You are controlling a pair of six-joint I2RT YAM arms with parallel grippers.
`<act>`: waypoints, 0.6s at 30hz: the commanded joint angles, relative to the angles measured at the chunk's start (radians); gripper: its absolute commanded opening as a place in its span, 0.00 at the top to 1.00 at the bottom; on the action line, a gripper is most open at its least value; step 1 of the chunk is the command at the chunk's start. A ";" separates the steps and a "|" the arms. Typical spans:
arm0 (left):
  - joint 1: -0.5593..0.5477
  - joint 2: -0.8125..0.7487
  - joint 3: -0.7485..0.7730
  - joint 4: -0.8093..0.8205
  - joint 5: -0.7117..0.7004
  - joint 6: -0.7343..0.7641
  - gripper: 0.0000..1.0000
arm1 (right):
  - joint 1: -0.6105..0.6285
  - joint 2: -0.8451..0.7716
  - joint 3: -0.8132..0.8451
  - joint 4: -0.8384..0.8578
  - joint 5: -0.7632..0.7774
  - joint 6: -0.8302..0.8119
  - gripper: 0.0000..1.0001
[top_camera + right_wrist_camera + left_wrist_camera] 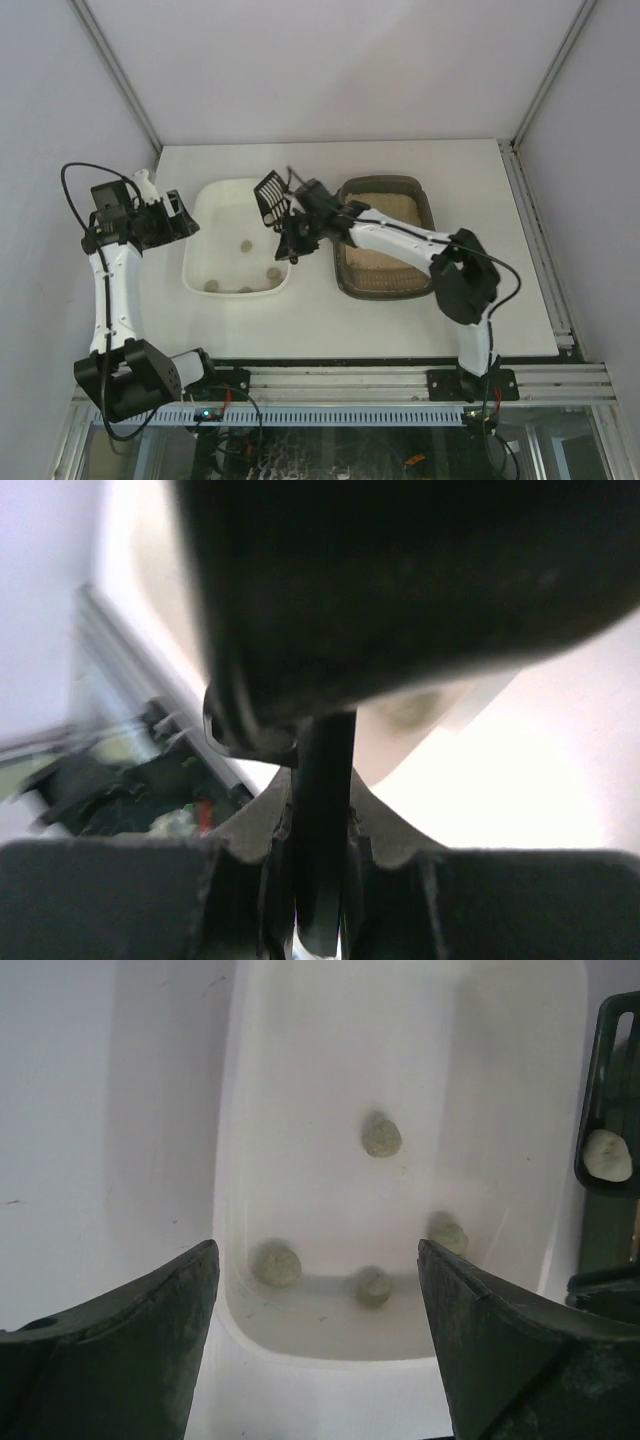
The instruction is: Clean the litter box
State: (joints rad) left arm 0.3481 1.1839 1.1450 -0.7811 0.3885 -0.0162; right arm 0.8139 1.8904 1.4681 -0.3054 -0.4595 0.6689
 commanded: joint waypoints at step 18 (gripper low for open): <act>0.008 -0.122 -0.076 0.098 -0.199 -0.148 0.10 | 0.314 0.257 0.566 -0.677 1.048 -0.385 1.00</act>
State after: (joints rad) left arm 0.3504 1.1076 1.0805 -0.7197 0.1925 -0.1326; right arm 1.1324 2.2166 2.0441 -0.9855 0.4618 0.2966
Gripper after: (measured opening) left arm 0.890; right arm 0.138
